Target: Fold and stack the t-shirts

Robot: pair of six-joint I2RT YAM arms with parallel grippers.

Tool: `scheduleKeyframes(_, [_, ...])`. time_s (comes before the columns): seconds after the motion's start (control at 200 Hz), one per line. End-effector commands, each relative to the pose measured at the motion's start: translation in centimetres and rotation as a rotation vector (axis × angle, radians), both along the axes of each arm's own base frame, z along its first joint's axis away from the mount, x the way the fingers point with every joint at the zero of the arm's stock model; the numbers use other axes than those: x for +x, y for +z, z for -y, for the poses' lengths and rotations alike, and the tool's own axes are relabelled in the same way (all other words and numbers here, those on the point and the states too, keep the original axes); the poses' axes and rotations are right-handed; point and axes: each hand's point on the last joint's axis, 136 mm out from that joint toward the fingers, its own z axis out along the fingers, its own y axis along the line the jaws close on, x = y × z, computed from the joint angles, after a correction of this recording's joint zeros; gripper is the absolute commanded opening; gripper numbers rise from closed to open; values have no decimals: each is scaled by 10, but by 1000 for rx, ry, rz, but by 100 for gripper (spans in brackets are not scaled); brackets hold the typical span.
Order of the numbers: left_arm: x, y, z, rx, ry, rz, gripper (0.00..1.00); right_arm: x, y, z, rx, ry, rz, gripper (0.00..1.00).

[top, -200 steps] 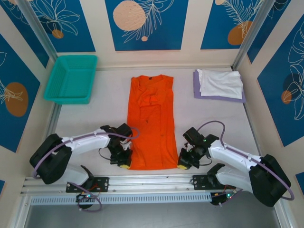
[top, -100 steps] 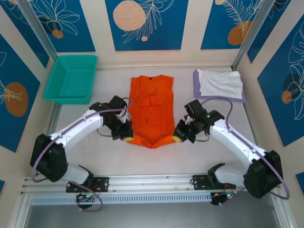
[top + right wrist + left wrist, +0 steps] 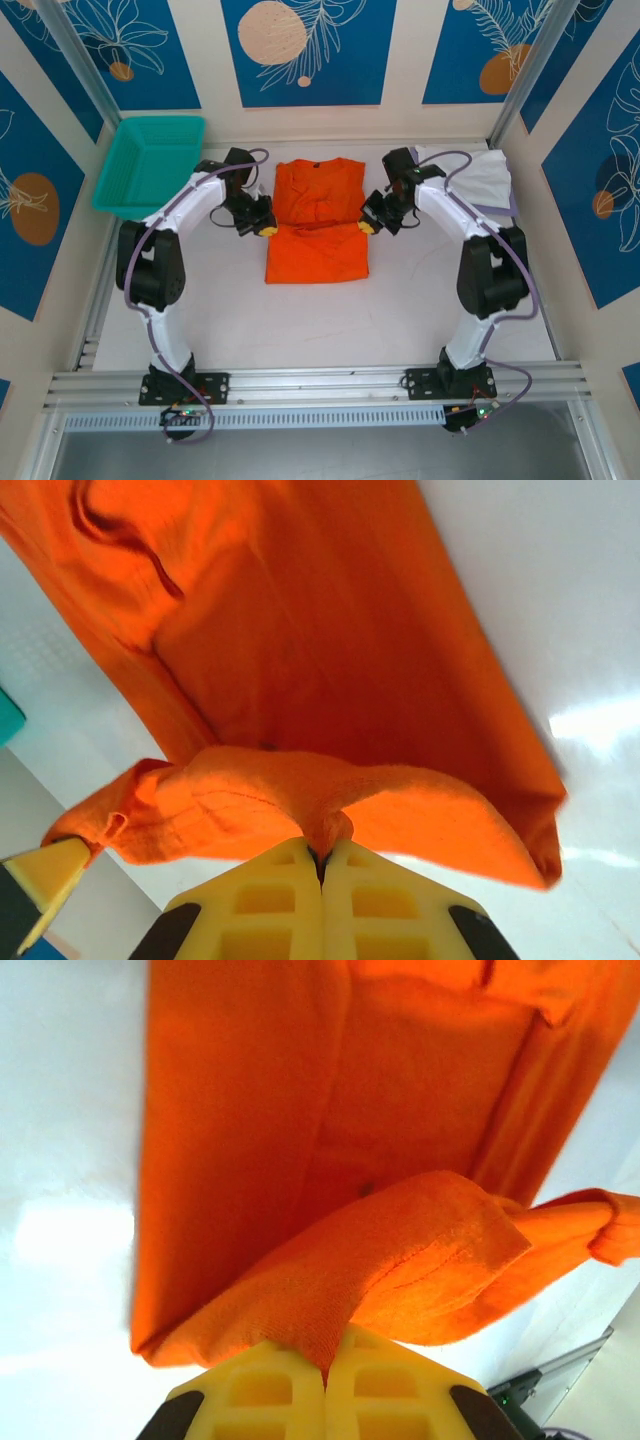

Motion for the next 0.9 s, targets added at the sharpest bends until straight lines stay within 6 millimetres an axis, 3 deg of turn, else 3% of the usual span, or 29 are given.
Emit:
scheduleKeyframes(0.0, [8, -12, -8, 20, 0, -37, 0, 11, -14, 0, -22, 20, -55, 0])
scheduleKeyframes(0.195, [29, -38, -1, 5, 6, -76, 0, 31, -38, 1, -31, -4, -112, 0])
scheduleKeyframes(0.415, [61, -36, -7, 21, 65, -19, 0, 52, -53, 4, -7, -51, -158, 2])
scheduleKeyframes(0.435, [64, -35, -8, 21, 71, -16, 3, 54, -53, 5, -3, -56, -159, 3])
scheduleKeyframes(0.49, [73, -34, -9, 25, 84, -5, 24, 57, -55, 8, 8, -81, -173, 7])
scheduleKeyframes(0.525, [77, -33, -11, 32, 88, 1, 27, 59, -55, 10, 17, -99, -180, 15])
scheduleKeyframes(0.575, [84, -29, -14, 34, 102, 22, 33, 62, -52, 13, 33, -112, -171, 32])
scheduleKeyframes(0.625, [89, -19, -18, 33, 120, 57, 49, 64, -45, 16, 36, -113, -151, 41])
scheduleKeyframes(0.7, [91, 3, -24, 47, 133, 132, 50, 62, -32, 25, 20, -115, -98, 53])
scheduleKeyframes(0.795, [80, 27, -29, 55, 146, 201, 50, 45, -19, 27, 42, -100, -43, 54])
scheduleKeyframes(0.89, [55, 40, -19, 31, 118, 246, 46, 17, -9, 5, 116, -37, 26, 49])
